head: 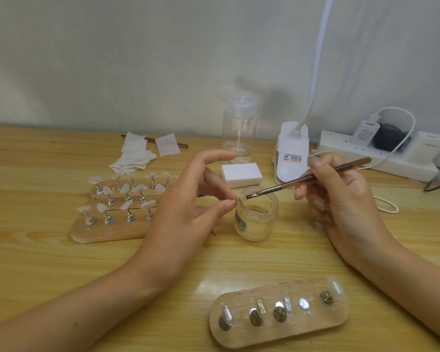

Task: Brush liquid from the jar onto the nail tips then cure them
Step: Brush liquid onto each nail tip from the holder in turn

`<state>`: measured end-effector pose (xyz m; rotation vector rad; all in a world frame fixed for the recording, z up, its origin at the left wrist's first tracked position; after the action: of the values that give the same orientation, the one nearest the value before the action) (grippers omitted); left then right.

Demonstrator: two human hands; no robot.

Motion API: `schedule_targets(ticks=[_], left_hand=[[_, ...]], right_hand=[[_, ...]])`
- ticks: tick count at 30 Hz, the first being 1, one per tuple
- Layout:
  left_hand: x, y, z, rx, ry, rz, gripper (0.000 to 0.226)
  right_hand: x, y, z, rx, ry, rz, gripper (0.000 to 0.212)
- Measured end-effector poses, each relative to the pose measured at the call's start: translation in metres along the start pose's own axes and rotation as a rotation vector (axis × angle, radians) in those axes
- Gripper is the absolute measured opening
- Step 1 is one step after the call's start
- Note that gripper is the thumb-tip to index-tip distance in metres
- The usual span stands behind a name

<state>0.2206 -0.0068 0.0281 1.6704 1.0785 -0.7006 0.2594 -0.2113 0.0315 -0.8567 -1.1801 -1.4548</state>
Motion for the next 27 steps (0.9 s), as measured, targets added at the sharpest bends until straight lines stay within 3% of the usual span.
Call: schedule_targets(ticks=[14, 27], left_hand=[[-0.0020, -0.0002, -0.0003, 0.006, 0.039, -0.014, 0.052], [-0.0019, 0.0007, 0.0005, 0.020, -0.009, -0.030, 0.042]], right_hand=[[0.0025, -0.0001, 0.0055, 0.080, 0.017, -0.047, 0.027], [0.0008, 0.0002, -0.0005, -0.005, 0.008, 0.000, 0.025]])
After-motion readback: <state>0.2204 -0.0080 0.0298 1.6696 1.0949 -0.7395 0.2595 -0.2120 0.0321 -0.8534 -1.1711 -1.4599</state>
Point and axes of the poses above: each hand's wrist, its own y-axis towards the middle knuckle, its own z-axis out of the palm, x = y × z, the point moved 6 cm from there along y, towards the middle knuckle, and after that the axes turned 10 degrees about y, right-handed, at the moved point
